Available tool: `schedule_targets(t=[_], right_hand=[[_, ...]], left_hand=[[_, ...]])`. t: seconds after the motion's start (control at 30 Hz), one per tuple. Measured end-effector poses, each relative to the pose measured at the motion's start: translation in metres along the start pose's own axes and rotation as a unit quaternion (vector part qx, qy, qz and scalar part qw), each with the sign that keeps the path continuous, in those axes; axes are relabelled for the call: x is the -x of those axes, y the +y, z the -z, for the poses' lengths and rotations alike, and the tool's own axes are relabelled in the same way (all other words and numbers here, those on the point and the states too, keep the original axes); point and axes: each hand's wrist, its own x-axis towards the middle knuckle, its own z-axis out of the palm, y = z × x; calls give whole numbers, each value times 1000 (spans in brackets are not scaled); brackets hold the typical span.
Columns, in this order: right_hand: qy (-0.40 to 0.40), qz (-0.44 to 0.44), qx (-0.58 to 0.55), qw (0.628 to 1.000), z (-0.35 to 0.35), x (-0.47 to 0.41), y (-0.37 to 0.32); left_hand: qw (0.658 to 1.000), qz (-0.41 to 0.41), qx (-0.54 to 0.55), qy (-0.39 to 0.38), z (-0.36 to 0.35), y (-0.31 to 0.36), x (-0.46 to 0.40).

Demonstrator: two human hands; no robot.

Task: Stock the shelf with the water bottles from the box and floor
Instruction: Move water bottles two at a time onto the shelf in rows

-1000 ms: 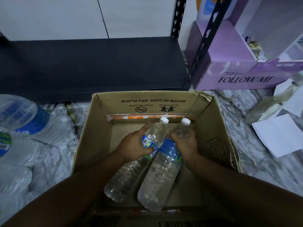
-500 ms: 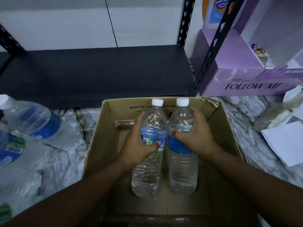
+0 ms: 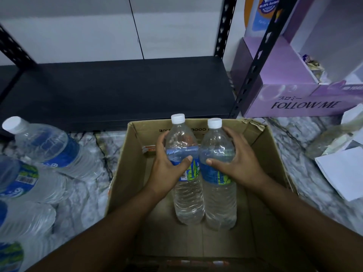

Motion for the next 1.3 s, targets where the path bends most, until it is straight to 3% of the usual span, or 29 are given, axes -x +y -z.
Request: schedule_targets(t=[0.17, 0.33, 0.63, 1.03, 1.3], right_hand=[[8, -24, -41, 999, -6, 4, 8], [-33, -59, -137, 988, -15, 10, 10], [12, -53, -110, 993, -15, 11, 5], [25, -53, -100, 993, -16, 16, 4], [45, -63, -82, 994, -19, 20, 0]], left_hand=[[1000, 4, -2, -1, -4, -3, -1], [1000, 11, 10, 7, -1, -4, 2], [999, 19, 49, -3, -4, -1, 4], [998, 11, 28, 47, -9, 3, 12], [999, 12, 6, 37, -6, 8, 15]])
